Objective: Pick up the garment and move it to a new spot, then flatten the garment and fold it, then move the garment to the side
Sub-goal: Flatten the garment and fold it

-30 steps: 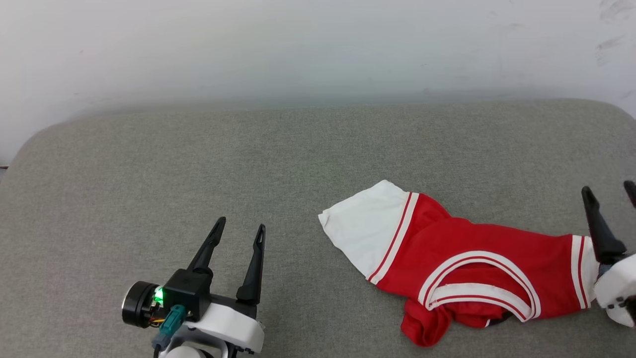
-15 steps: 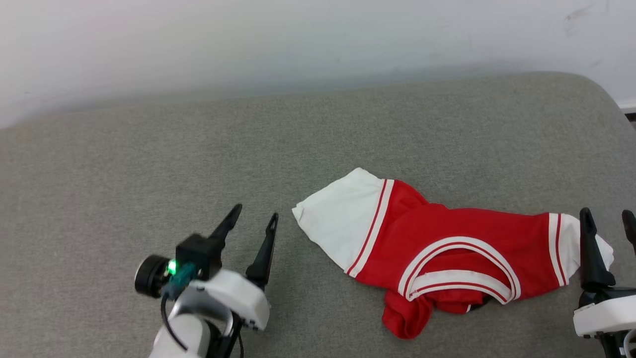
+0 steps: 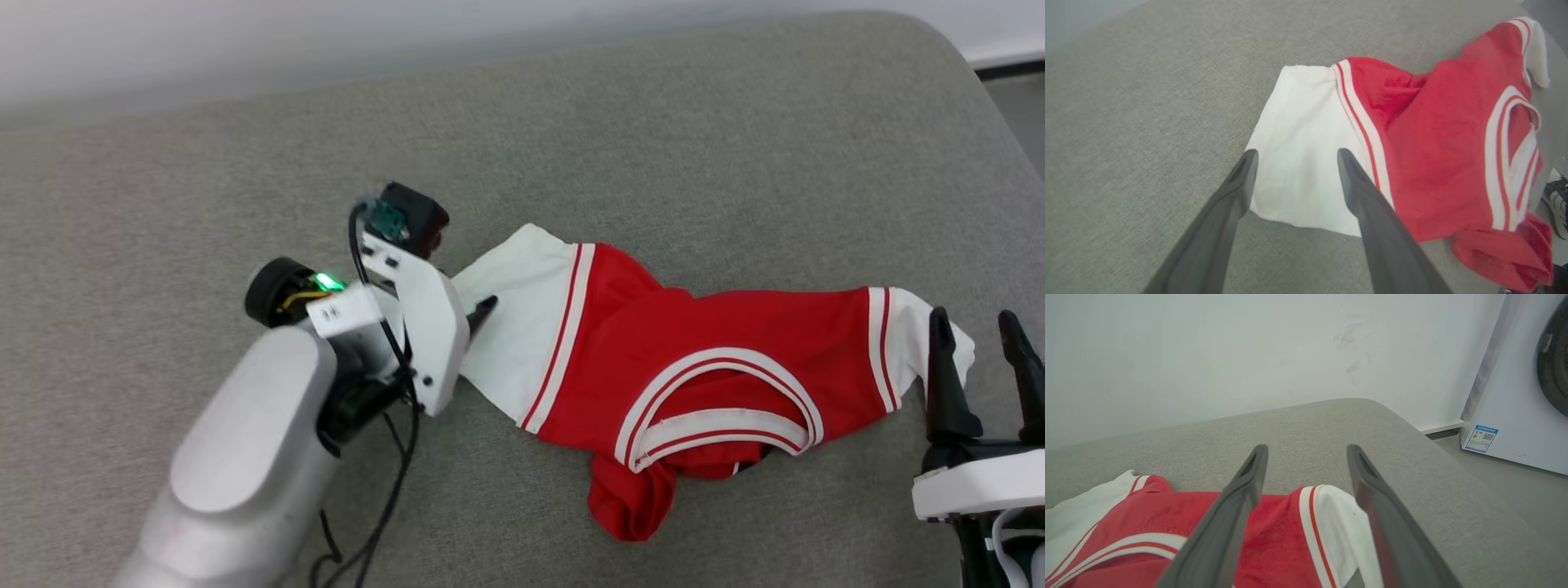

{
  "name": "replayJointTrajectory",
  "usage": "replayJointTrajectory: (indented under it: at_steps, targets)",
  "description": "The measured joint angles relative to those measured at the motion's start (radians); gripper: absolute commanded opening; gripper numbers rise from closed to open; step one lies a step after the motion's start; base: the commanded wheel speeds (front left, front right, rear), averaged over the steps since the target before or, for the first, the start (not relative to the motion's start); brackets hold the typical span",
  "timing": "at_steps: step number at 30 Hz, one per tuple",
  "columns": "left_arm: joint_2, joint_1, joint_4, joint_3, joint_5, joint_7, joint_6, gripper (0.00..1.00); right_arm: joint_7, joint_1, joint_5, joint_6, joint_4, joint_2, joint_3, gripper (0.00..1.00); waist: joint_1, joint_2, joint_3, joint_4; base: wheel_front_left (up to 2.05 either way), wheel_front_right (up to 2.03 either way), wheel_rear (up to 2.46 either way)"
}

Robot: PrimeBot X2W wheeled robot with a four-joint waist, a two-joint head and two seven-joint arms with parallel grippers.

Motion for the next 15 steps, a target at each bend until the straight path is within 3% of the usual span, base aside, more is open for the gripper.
replayJointTrajectory:
  at_steps: [6, 15]
  targets:
    - [0.072, -0.092, 0.083, -0.054, -0.021, 0.083, 0.000, 1.00, -0.025, -0.028, -0.009, 0.000, 0.015, 0.015, 0.026, 1.00, 0.0000, 0.0000, 0.058, -0.037, 0.00, 0.00, 0.00]
    - [0.127, -0.124, 0.175, -0.153, -0.010, 0.111, 0.000, 1.00, -0.050, -0.041, -0.009, 0.000, 0.038, 0.023, 0.041, 1.00, -0.0001, 0.0000, 0.087, -0.059, 0.00, 0.00, 0.00]
